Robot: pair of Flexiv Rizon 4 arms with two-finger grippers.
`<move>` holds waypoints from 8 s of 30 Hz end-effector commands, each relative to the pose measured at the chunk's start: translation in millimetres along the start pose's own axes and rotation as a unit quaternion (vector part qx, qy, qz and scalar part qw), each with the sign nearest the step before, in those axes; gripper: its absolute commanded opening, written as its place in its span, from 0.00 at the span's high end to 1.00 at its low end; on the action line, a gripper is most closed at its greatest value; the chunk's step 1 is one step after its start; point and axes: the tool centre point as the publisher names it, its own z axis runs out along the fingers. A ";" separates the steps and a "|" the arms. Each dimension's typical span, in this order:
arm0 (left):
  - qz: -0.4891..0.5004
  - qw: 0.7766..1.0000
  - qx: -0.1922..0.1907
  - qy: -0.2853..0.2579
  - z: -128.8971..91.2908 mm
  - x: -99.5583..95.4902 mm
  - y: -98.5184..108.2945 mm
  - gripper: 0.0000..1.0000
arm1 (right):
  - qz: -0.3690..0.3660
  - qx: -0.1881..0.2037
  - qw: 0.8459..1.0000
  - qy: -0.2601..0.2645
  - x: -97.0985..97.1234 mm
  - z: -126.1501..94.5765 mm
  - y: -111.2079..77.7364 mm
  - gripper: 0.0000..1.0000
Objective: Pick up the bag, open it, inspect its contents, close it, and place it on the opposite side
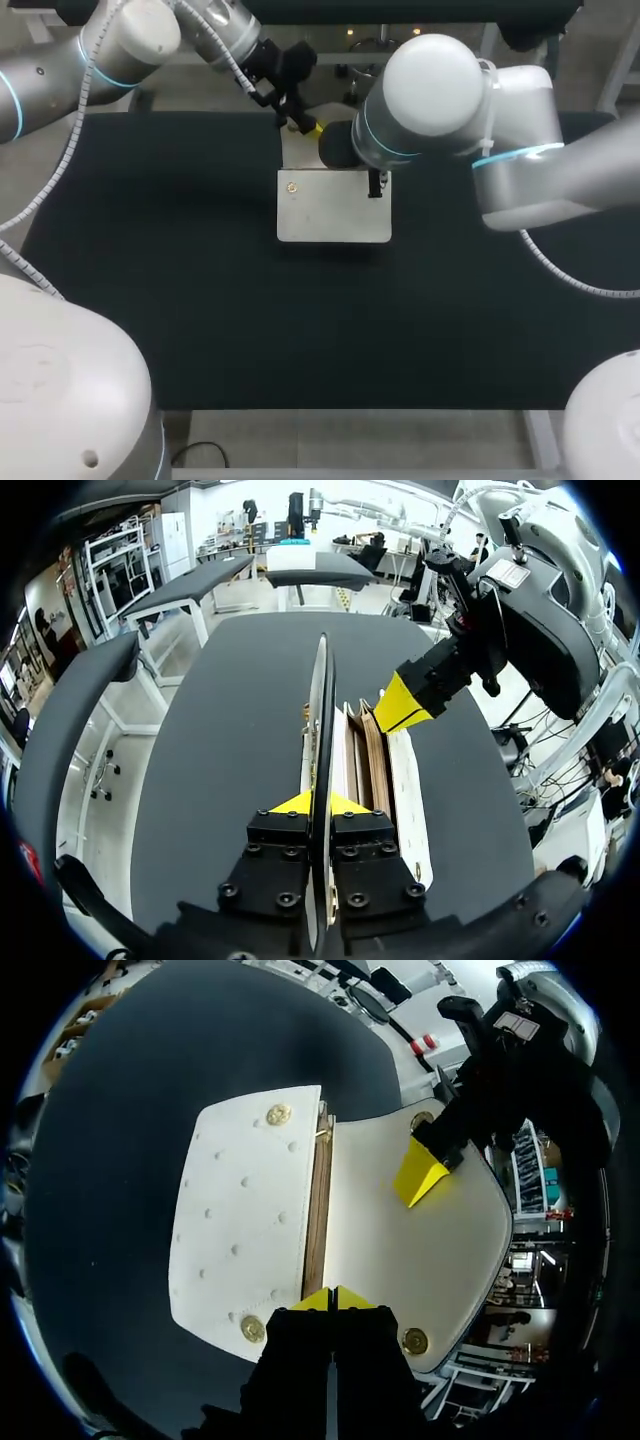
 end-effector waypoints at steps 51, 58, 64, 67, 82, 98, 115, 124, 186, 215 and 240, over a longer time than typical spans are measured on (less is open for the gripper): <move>0.013 0.998 0.031 -0.056 -20.3 31.6 -16.8 1.00 | 0.014 0.021 0.999 0.028 21.8 24.6 7.6 1.00; 0.009 0.997 0.048 -0.052 -20.5 31.3 -15.3 1.00 | 0.013 0.024 0.998 0.057 33.8 40.6 6.3 1.00; 0.001 0.997 0.063 -0.049 -24.0 29.6 -13.7 1.00 | 0.020 0.025 0.998 0.062 38.9 42.4 2.5 1.00; 0.002 0.997 0.065 -0.050 -25.9 29.7 -13.5 1.00 | 0.023 0.025 0.997 0.065 41.2 41.9 0.8 1.00; 0.034 0.996 0.075 -0.042 -27.4 32.3 -14.4 1.00 | 0.011 0.025 0.994 0.102 51.6 53.4 2.8 0.00; 0.050 0.995 0.075 -0.036 -24.4 33.1 -16.7 1.00 | 0.010 0.026 0.994 0.106 53.9 56.3 4.0 0.00; 0.051 0.996 0.069 -0.037 -21.7 31.2 -16.5 1.00 | 0.012 0.027 0.994 0.103 52.7 55.8 3.2 0.00; 0.050 0.996 0.068 -0.038 -21.2 30.7 -16.0 1.00 | 0.012 0.026 0.994 0.101 51.7 56.3 3.6 0.00; -0.014 0.998 0.004 -0.057 17.3 -1.3 42.7 1.00 | 0.001 0.005 0.999 -0.048 36.4 -58.0 18.2 0.73; 0.051 0.993 0.015 -0.110 -27.6 56.4 -15.2 1.00 | 0.006 0.004 0.998 -0.068 40.8 -78.0 13.9 0.73; -0.027 0.999 0.000 -0.020 3.4 38.2 14.3 1.00 | -0.002 0.004 0.995 -0.097 55.1 -107.8 16.3 0.73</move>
